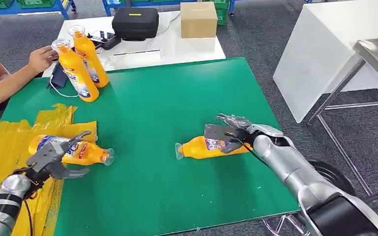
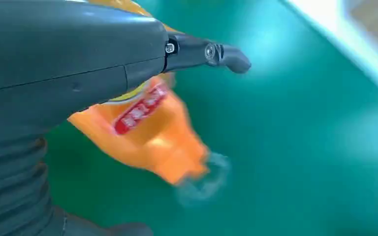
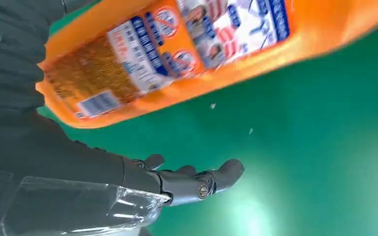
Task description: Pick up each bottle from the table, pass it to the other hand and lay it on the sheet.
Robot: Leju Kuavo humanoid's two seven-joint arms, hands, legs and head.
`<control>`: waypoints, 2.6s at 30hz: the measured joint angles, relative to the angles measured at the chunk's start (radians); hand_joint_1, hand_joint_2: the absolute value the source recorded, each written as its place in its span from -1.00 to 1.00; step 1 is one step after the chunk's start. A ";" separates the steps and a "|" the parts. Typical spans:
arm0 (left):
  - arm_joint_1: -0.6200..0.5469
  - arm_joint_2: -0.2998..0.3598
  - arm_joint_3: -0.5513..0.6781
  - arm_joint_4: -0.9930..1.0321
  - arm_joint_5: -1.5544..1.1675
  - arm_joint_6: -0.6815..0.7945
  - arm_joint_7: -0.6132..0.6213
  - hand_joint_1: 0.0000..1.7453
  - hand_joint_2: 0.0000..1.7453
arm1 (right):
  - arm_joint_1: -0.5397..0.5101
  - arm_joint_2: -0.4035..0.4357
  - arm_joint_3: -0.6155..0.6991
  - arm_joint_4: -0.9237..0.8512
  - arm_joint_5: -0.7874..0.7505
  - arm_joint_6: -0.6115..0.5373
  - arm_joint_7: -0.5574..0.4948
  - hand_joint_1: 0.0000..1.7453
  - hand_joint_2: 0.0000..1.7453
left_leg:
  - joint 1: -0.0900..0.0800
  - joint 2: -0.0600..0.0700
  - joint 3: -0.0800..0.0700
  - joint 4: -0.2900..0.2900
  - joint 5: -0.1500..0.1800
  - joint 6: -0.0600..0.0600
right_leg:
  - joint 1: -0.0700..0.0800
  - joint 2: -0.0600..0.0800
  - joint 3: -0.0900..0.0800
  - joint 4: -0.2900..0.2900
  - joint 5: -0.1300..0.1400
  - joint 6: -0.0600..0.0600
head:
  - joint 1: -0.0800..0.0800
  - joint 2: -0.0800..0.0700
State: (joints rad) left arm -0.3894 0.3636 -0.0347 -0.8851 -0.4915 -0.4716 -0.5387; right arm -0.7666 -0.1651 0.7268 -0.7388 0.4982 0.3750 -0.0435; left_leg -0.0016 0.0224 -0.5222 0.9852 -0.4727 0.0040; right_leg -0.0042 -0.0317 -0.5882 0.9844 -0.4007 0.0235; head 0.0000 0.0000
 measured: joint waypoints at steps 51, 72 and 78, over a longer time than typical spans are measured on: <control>-0.043 0.014 -0.111 0.061 0.180 0.013 -0.040 -1.00 1.00 | -0.149 0.100 0.423 0.324 0.171 0.109 0.000 -1.00 1.00 | -0.001 0.003 0.002 0.000 0.000 0.000 | 0.000 0.001 0.001 -0.002 0.003 -0.001 | 0.000 0.000; 0.003 0.029 -0.079 0.023 0.194 0.011 -0.034 -1.00 1.00 | -0.114 0.027 0.439 0.318 0.189 0.067 -0.013 -1.00 1.00 | -0.001 0.003 0.011 0.000 0.000 0.001 | 0.000 0.001 0.011 -0.005 0.004 0.000 | 0.000 0.000; 0.003 0.029 -0.079 0.018 0.194 0.007 -0.032 -1.00 1.00 | -0.104 0.022 0.438 0.317 0.191 0.056 -0.012 -1.00 1.00 | -0.001 0.002 0.013 0.000 0.000 0.001 | 0.000 0.001 0.013 -0.006 0.004 0.000 | 0.000 0.000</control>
State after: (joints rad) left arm -0.3863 0.3925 -0.1137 -0.8671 -0.2979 -0.4646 -0.5707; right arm -0.8709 -0.1431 1.1650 -0.4219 0.6897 0.4311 -0.0557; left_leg -0.0029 0.0246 -0.5096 0.9853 -0.4728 0.0050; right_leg -0.0040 -0.0306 -0.5750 0.9779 -0.3963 0.0239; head 0.0004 0.0000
